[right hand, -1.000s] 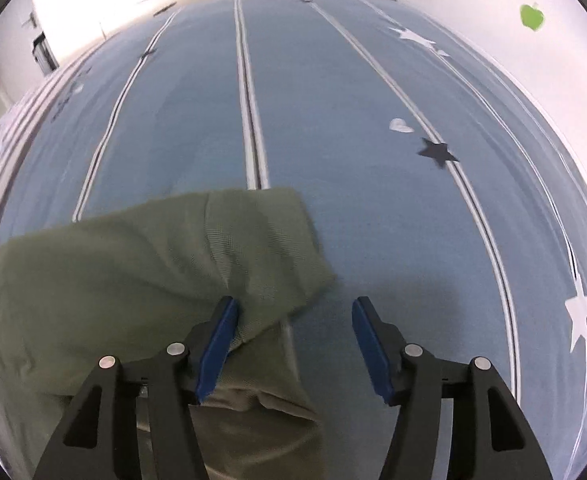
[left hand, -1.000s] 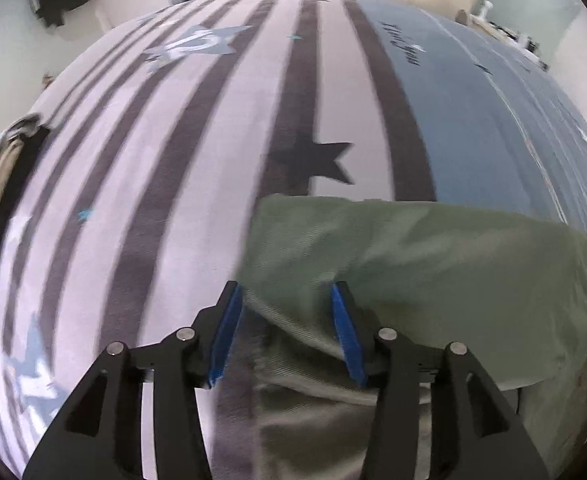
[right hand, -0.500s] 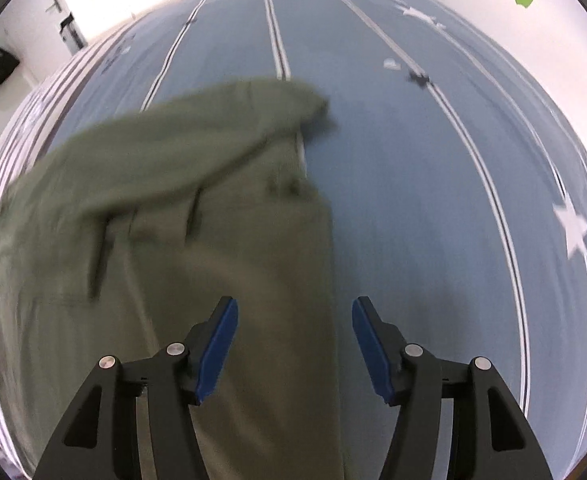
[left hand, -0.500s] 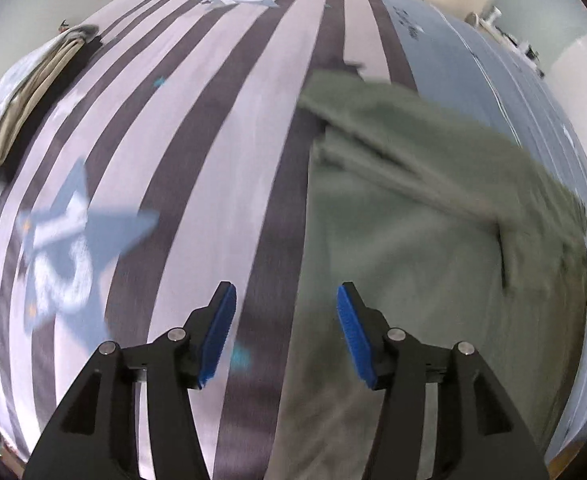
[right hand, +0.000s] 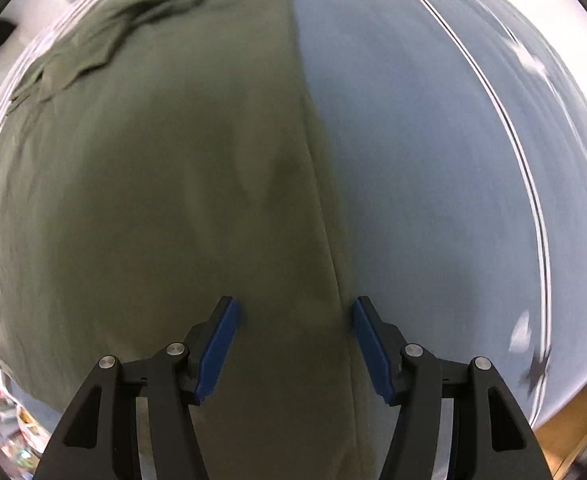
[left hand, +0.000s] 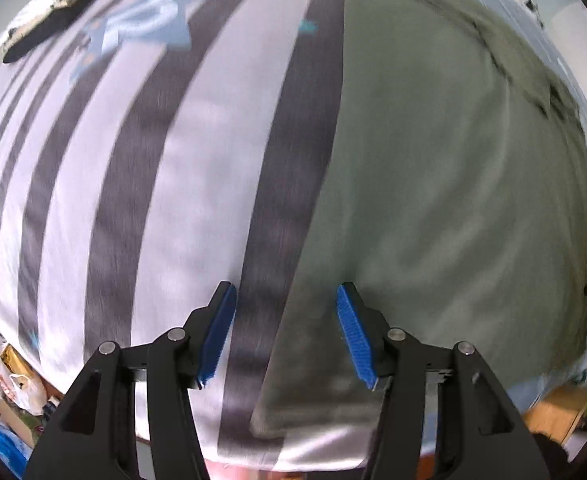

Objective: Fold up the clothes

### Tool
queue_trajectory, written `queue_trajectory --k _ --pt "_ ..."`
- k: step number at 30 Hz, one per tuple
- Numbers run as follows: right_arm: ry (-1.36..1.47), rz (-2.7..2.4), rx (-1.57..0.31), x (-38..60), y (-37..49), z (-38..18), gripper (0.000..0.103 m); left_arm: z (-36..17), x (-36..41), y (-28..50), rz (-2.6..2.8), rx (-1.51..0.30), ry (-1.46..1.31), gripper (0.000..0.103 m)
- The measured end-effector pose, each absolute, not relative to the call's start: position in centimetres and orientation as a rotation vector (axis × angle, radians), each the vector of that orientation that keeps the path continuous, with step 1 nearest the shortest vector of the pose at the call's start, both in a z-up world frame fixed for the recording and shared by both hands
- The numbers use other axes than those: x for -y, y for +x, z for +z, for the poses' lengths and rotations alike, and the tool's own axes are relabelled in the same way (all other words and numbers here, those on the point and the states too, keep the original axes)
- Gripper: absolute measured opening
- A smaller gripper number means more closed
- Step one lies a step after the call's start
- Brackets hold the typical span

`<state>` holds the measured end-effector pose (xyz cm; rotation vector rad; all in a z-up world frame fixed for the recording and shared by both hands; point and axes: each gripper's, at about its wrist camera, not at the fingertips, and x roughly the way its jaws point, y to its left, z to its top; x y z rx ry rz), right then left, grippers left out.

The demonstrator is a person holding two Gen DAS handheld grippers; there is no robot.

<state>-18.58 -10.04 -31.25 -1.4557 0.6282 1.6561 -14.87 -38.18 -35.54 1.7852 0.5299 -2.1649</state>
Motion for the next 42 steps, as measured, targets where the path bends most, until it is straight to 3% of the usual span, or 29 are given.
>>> queue_trajectory --k 18,22,27,30,34,42 --pt "-1.411 1.690 -0.629 13.5 -13.2 -30.9 0.056 -35.7 35.4 -7.2 -2.198 -0.526 1.708 0.050" --pt "-1.405 1.661 -0.646 12.9 -11.7 -30.9 0.066 -35.8 35.0 -6.2 -2.183 -0.501 1.697 0.050" --pt "-1.385 1.662 -0.661 12.3 -11.2 -31.1 0.066 -35.9 34.8 -4.8 -2.179 -0.495 1.702 0.050" --pt "-1.377 1.674 -0.684 12.1 -11.2 -31.1 0.051 -35.7 34.5 -3.9 -2.198 -0.506 1.705 0.038" --pt "-1.398 1.712 -0.707 12.0 -11.6 -30.8 0.013 -35.5 33.5 -2.9 -2.233 -0.479 1.733 0.005" --pt "-1.374 1.753 -0.646 15.7 -13.6 -27.2 0.009 -32.0 33.8 0.3 -2.266 -0.478 1.658 0.003"
